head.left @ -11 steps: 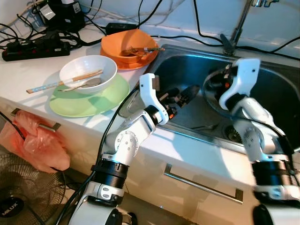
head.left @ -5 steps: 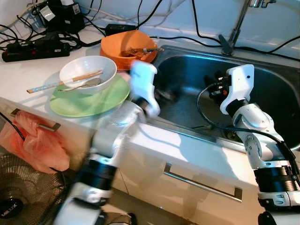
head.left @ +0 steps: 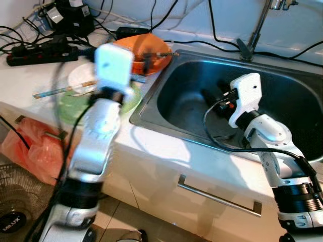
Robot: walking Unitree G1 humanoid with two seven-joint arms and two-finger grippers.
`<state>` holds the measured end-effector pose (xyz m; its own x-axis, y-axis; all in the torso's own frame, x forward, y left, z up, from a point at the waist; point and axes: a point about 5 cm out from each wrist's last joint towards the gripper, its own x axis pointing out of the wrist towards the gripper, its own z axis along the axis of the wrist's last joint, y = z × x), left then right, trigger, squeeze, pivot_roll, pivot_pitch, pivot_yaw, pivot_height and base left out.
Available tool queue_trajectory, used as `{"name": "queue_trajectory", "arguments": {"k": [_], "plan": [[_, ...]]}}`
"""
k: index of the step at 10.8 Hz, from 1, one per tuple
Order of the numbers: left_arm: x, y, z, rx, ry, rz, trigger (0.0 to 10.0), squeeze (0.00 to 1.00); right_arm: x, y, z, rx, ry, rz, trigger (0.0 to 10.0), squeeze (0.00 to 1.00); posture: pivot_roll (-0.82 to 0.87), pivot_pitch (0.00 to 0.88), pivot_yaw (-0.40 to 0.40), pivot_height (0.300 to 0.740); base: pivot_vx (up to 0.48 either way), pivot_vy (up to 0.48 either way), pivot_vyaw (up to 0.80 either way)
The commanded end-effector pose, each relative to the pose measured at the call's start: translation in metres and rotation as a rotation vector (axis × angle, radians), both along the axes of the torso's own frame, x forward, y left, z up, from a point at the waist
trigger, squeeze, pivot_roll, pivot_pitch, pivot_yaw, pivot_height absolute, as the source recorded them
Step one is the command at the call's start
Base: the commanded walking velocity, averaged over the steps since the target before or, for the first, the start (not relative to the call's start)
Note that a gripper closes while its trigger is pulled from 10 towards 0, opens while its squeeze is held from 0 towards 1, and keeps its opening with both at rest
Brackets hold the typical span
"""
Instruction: Kitchen organization
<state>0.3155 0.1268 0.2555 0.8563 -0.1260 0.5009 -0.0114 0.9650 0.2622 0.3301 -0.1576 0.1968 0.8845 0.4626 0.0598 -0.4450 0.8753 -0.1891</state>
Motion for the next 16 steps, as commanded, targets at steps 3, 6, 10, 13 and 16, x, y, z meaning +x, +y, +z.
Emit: {"name": "queue_trajectory", "arguments": {"k": [3, 6, 10, 13, 16], "plan": [[-0.010, 0.023, -0.001, -0.006, -0.021, 0.124, 10.0, 0.00, -0.001, 0.002, -0.002, 0.033, -0.004, 0.009, 10.0, 1.00, 0.05, 0.051, 0.048, 0.740, 0.000, 0.000, 0.00], [-0.025, 0.035, -0.017, 0.082, -0.006, 0.142, 10.0, 0.00, 0.001, 0.002, -0.003, 0.051, 0.010, 0.002, 10.0, 1.00, 0.06, 0.052, 0.037, 0.740, 0.000, 0.000, 0.00], [-0.035, 0.053, -0.026, 0.087, 0.012, 0.228, 10.0, 0.00, 0.002, 0.005, -0.005, 0.056, 0.026, 0.013, 10.0, 0.51, 0.07, 0.050, 0.025, 0.740, 0.000, 0.000, 0.00], [-0.033, 0.066, -0.039, 0.103, 0.053, 0.278, 10.0, 0.00, 0.003, 0.007, -0.005, 0.063, 0.031, 0.021, 10.0, 0.00, 0.07, 0.052, 0.013, 0.740, 0.000, 0.000, 0.00], [-0.028, 0.076, -0.052, 0.100, 0.105, 0.313, 10.0, 0.00, 0.003, 0.007, -0.004, 0.070, 0.027, 0.017, 10.0, 0.00, 0.07, 0.053, 0.015, 0.740, 0.000, 0.000, 0.00]]}}
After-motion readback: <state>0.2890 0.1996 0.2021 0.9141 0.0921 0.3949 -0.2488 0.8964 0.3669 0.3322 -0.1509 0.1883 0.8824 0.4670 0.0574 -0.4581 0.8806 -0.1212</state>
